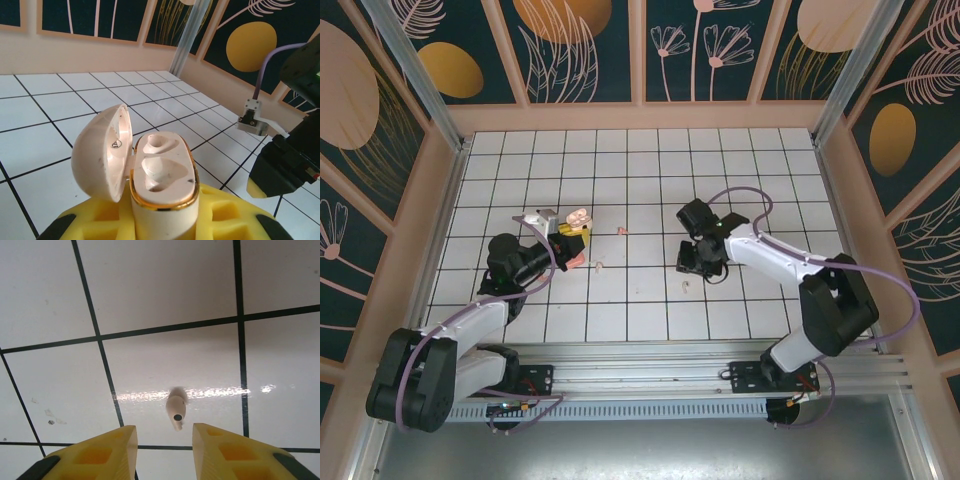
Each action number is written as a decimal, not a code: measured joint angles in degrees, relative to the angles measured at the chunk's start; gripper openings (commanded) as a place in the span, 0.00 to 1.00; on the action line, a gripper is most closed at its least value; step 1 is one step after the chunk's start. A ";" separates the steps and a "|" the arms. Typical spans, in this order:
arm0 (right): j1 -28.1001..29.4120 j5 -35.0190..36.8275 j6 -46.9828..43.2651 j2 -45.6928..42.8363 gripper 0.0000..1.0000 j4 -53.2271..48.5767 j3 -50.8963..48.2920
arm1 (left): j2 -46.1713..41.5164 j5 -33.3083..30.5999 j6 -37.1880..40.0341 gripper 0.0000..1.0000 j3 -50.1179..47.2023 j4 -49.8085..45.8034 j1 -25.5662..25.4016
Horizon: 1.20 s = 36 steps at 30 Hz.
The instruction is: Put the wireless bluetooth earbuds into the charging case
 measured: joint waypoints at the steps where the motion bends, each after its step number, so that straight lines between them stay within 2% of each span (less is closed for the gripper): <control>1: -0.11 -0.04 -0.39 0.85 0.35 -0.61 0.85 | 0.00 0.00 0.00 0.09 0.00 0.00 0.00; 11: -0.09 -1.64 -4.17 8.57 0.33 -3.41 3.08 | 0.00 0.00 0.00 0.10 0.00 0.00 0.00; 28: 0.02 -3.93 -4.61 12.20 0.30 -3.32 3.08 | 0.07 0.02 0.00 0.10 0.02 0.00 0.00; 36: 0.00 -4.09 -5.99 14.27 0.27 -2.75 3.28 | 3.10 0.24 -0.02 0.09 0.76 0.02 0.00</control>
